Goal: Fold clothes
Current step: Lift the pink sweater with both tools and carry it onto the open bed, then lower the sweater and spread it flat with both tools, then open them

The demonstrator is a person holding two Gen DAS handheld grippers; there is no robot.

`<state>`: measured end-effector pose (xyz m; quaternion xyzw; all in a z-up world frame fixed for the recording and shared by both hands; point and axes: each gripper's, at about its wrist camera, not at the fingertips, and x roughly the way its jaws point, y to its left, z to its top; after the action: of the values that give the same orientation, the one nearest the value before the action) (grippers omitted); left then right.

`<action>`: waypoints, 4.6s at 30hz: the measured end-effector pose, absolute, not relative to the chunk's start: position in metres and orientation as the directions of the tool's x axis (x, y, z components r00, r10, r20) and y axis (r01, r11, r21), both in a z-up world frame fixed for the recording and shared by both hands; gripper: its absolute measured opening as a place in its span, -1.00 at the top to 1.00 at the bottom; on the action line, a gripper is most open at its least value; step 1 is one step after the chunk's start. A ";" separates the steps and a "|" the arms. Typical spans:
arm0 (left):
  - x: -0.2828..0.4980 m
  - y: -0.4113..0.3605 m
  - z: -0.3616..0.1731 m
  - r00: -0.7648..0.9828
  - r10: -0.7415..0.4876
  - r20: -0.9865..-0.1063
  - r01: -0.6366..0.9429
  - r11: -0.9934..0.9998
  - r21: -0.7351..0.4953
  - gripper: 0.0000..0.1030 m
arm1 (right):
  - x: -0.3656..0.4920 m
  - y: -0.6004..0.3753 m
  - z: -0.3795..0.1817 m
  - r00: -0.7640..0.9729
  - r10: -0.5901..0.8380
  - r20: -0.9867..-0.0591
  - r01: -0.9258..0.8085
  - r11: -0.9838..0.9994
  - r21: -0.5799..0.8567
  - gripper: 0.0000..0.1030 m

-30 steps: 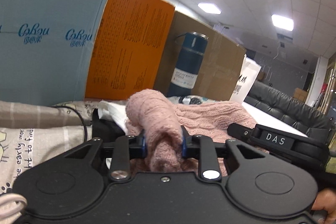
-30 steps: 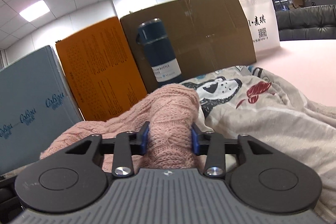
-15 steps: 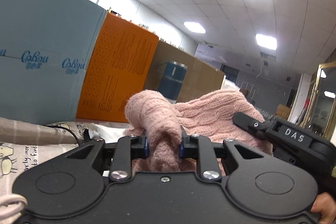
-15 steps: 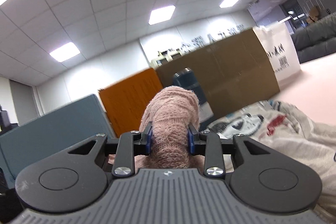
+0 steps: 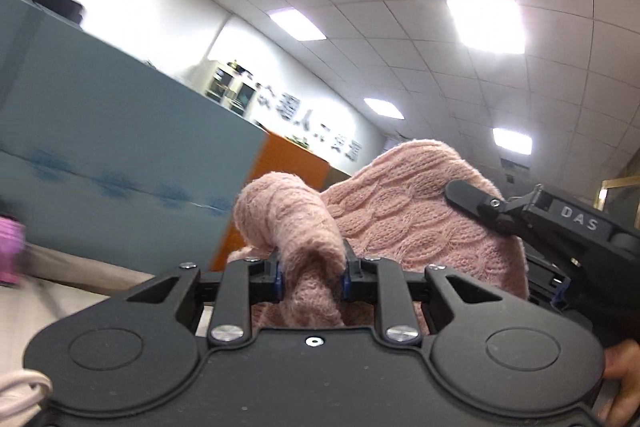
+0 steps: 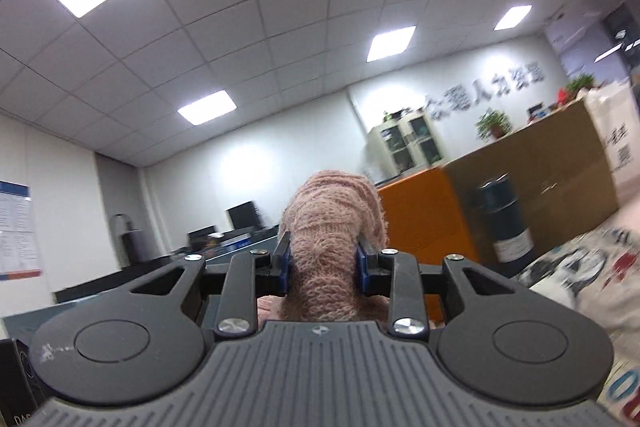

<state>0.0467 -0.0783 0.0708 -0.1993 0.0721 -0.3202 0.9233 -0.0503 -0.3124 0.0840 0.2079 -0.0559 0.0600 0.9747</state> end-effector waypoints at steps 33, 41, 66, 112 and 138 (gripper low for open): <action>-0.001 0.197 -0.006 0.895 -0.284 -0.344 0.005 0.778 -0.629 -0.62 | -0.054 -0.070 -0.009 0.782 0.527 -0.334 -0.510 0.848 0.144 -0.66; -0.005 0.197 -0.011 0.880 -0.324 -0.348 0.032 0.770 -0.637 -0.62 | -0.019 -0.057 -0.037 0.767 0.458 -0.450 -0.363 0.887 0.285 0.32; -0.003 0.169 0.009 0.911 -0.228 -0.344 0.088 0.922 -0.377 0.71 | -0.028 -0.205 0.060 0.970 0.245 -0.007 -0.204 0.827 0.525 0.63; 0.074 0.090 -0.018 0.791 -0.437 -0.428 0.456 0.888 -0.064 -0.64 | -0.001 -0.274 -0.004 0.958 0.021 -0.285 0.030 0.984 0.173 0.62; -0.029 0.084 0.002 0.843 -0.484 -0.234 0.517 0.849 0.109 0.70 | 0.003 -0.207 -0.006 0.761 0.529 -0.375 -0.620 0.763 -0.181 -0.67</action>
<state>-0.0286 0.0843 0.0019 0.0842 0.0993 -0.2617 0.9563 0.0028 -0.2067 -0.0055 -0.1488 0.1525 0.3101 0.9265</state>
